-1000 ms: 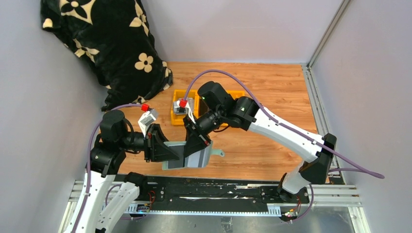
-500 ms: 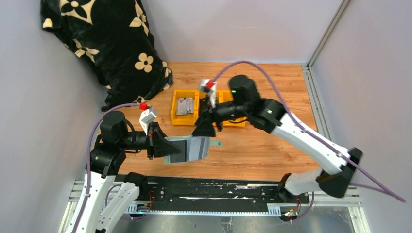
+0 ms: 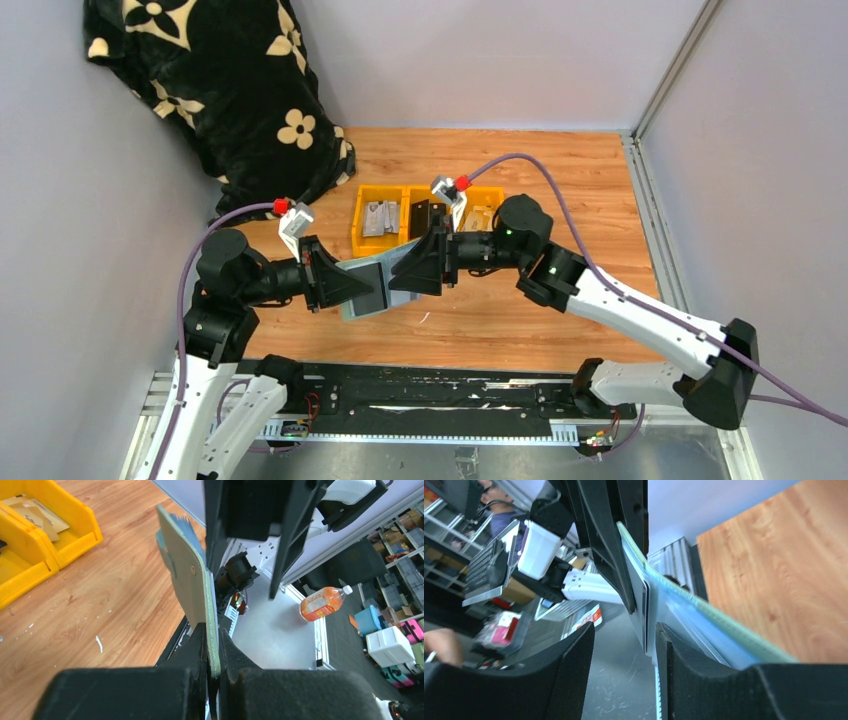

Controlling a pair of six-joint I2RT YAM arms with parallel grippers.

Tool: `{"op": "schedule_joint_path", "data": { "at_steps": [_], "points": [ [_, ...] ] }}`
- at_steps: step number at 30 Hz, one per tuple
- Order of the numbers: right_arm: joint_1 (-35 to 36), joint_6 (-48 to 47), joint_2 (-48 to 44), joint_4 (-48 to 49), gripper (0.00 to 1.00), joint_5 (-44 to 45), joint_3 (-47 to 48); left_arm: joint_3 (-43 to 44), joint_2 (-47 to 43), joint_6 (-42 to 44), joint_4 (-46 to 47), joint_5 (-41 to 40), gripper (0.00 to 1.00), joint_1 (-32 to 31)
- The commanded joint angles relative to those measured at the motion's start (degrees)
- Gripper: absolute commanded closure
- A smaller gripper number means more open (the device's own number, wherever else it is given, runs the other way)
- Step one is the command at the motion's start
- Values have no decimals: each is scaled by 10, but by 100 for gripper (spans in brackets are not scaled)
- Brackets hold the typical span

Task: Take the credit cards out of the card holder
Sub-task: Remove the credit card from the card holder.

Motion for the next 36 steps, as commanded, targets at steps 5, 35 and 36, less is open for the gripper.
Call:
{"op": "schedule_joint_path", "data": {
  "at_steps": [5,35,36],
  "points": [
    [14,61,39,75,51,-40,-12,4,-10,-64,80,29,100,0],
    [6,187,51,283,100,-8,-112,2,-5,-104,110,92,73,0],
    [3,190,48,285,100,-8,-118,1,-5,-105,109,96,75,0]
  ]
}}
